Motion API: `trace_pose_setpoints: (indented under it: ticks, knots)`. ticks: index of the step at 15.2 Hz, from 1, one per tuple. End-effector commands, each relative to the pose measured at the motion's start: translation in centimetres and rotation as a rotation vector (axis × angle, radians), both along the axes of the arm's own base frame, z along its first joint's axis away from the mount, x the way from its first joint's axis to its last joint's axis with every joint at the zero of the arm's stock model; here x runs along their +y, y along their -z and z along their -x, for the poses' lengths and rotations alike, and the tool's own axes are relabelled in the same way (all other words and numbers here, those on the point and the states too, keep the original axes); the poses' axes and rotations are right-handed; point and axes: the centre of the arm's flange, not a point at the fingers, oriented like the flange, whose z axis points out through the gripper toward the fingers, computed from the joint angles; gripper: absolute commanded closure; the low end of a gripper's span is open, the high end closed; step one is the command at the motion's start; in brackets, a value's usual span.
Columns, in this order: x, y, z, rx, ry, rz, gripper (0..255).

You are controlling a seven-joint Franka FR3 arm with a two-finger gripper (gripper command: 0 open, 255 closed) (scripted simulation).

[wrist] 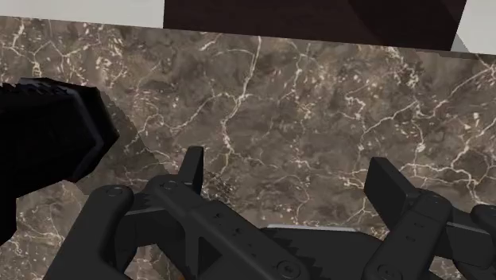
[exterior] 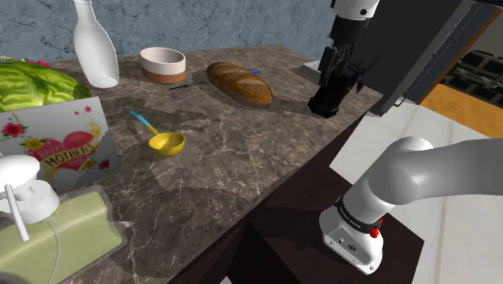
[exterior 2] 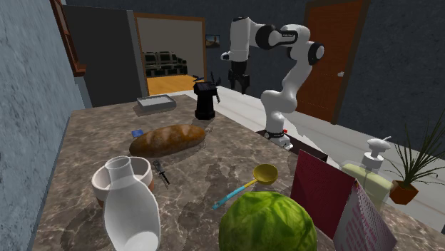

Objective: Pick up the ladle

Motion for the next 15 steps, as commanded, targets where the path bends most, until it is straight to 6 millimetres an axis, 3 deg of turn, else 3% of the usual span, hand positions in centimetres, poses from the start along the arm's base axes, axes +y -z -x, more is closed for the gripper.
trace_pose_setpoints:
  ticks: [1,15]
  knots:
    - [0.0,0.0,0.0,0.000,0.000,0.000,0]
    - [13.3,7.5,-7.7,0.001,0.009,-0.106,0]
